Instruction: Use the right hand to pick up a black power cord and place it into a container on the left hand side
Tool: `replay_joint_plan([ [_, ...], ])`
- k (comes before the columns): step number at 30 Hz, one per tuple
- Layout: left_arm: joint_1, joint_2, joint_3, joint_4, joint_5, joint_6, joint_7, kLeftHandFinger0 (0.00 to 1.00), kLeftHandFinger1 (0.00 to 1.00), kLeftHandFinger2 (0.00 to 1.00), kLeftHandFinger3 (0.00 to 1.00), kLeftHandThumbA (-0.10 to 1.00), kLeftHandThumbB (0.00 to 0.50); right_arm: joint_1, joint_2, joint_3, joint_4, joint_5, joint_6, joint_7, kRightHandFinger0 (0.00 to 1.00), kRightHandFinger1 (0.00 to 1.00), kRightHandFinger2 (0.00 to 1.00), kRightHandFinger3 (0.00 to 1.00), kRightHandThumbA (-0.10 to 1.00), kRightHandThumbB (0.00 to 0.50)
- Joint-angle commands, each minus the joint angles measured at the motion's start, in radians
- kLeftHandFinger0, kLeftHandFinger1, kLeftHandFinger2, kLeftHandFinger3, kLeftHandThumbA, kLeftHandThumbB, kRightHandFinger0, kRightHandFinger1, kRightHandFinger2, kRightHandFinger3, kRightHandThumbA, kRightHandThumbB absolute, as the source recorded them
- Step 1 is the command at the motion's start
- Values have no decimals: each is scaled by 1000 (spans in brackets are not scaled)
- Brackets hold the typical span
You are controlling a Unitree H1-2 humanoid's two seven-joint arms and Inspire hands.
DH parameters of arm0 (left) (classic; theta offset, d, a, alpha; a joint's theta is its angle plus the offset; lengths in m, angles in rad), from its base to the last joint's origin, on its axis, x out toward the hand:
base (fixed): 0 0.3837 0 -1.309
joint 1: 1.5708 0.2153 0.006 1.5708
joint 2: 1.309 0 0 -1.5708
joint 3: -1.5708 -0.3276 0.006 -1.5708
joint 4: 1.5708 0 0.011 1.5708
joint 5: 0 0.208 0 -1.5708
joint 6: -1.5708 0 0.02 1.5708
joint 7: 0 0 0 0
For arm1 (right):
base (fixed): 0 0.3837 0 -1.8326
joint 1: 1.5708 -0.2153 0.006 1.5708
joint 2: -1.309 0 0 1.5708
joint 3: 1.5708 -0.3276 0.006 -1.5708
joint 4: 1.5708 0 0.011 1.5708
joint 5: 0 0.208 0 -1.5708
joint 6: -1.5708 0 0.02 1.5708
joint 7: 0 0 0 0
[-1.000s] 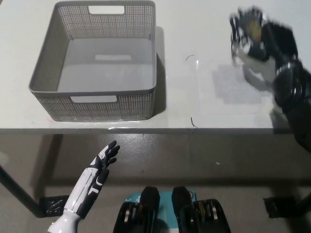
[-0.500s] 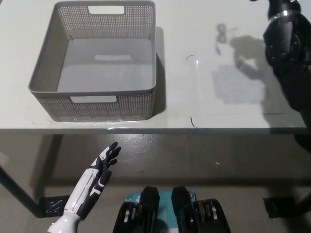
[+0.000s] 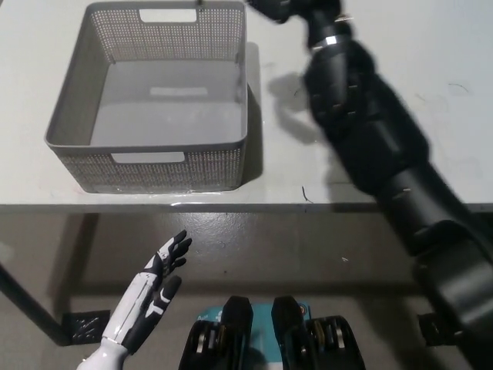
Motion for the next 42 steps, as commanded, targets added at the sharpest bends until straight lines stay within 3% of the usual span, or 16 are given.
replay_joint_plan([
  [1,3,23,-6,-11,-14,-16,-25,1000,1000,1000,1000,954,328,-99,56,19,43,-17,-23,-42,0,431,805,896,-100,214],
  [4,-1,23,-4,3,-16,-34,-25,1000,1000,1000,1000,962,318,-111,83,29,50,-16,25,7,38,539,858,978,-100,202],
  [8,-4,25,-8,-13,-1,-5,-31,1000,1000,1000,1000,983,321,-123,118,35,93,-14,-18,-32,32,503,852,867,-100,156],
  [10,-8,22,-7,-13,1,-3,-29,1000,1000,1000,1000,974,321,-129,125,41,120,-18,-42,-49,40,487,823,902,-100,147],
  [11,-10,21,-7,-14,2,-3,-29,1000,1000,1000,1000,971,322,-128,128,44,121,-23,-43,-53,175,500,803,885,-100,145],
  [12,-11,22,-7,-15,1,-1,-30,1000,1000,1000,1000,971,322,-128,129,46,123,-26,-37,-54,224,491,795,879,-100,146],
  [13,-16,20,-6,-9,4,-7,-27,1000,1000,1000,1000,977,330,-126,129,50,128,-31,-34,-57,222,423,742,863,-100,163],
  [15,-22,18,-9,-9,13,-1,-27,1000,1000,1000,1000,991,332,-118,132,45,151,-21,-45,-70,3,338,729,848,-100,188],
  [22,-32,21,-15,-8,20,4,-32,1000,1000,1000,1000,1000,338,-96,136,36,240,4,-24,-43,3,420,786,913,-100,154],
  [23,-34,22,-15,-9,20,5,-33,1000,1000,1000,1000,1000,333,-96,136,32,249,12,1,-19,67,480,878,1000,-53,185],
  [24,-37,23,-16,-12,17,8,-36,1000,1000,1000,1000,1000,333,-95,130,30,247,22,20,26,448,805,1000,1000,316,237],
  [25,-38,24,-16,-14,12,10,-39,1000,1000,1000,1000,1000,333,-95,122,31,241,31,33,80,535,816,1000,1000,388,246],
  [26,-46,25,-17,-12,20,7,-38,1000,1000,1000,1000,1000,332,-93,105,29,241,56,24,172,1000,1000,1000,1000,671,397],
  [28,-50,27,-20,-15,22,17,-43,1000,1000,1000,1000,1000,334,-86,87,37,233,65,33,251,1000,1000,1000,1000,815,477],
  [32,-58,27,-27,-19,15,36,-58,1000,1000,1000,1000,1000,343,-54,55,43,198,61,39,281,1000,1000,1000,1000,1000,465],
  [42,-93,36,-49,-15,21,46,-71,1000,1000,1000,1000,972,343,20,-18,23,40,80,113,347,1000,1000,1000,1000,1000,442],
])
